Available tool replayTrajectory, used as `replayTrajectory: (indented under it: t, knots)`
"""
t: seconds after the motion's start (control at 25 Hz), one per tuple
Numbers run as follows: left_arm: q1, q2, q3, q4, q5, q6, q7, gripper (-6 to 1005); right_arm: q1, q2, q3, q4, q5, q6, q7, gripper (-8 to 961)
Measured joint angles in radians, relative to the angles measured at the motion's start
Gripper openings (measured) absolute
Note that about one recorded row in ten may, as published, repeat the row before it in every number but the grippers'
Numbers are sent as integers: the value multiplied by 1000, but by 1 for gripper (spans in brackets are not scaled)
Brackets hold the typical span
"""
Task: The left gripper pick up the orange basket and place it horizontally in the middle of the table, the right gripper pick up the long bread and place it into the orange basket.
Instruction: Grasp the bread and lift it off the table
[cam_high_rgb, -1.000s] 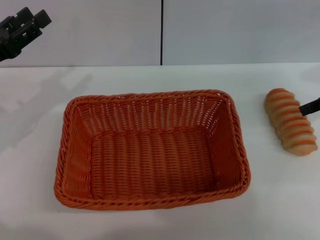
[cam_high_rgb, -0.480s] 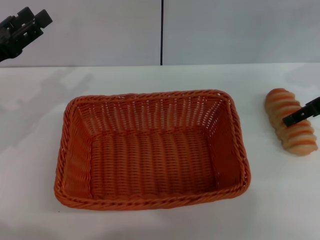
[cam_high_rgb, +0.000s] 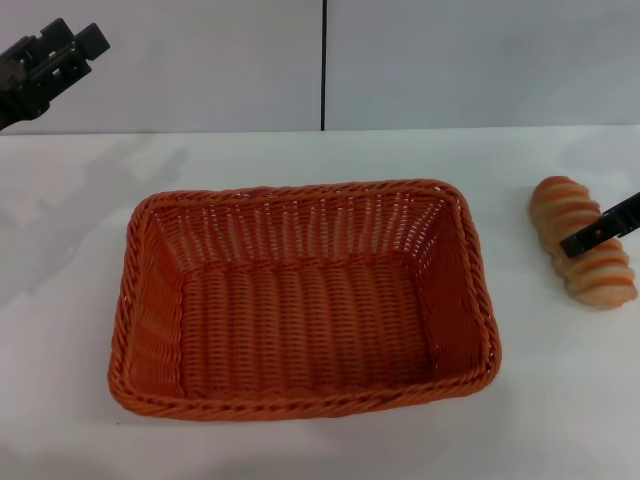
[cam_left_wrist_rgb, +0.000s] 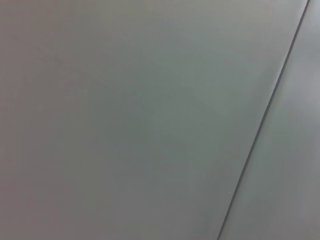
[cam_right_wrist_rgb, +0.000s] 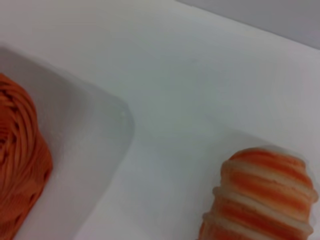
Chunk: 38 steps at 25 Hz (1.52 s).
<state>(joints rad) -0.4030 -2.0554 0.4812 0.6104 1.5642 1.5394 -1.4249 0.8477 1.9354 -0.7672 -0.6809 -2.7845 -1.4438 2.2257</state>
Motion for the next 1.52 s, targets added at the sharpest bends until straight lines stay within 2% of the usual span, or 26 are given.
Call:
replayTrajectory:
  t: [0.44, 0.64, 0.92, 1.52]
  knots:
    - [4, -1, 0, -20, 1, 2, 0, 701, -4, 9, -14, 4, -5, 3, -6, 671]
    - [3, 0, 0, -23, 2, 6, 0, 700, -22, 15, -15, -26, -2, 3, -10, 583]
    - [5, 0, 0, -23, -2, 14, 0, 698, -49, 38, -15, -83, 0, 5, -11, 520]
    - [5, 2, 0, -23, -3, 30, -2, 695, -66, 48, -9, -101, 4, 7, -12, 437]
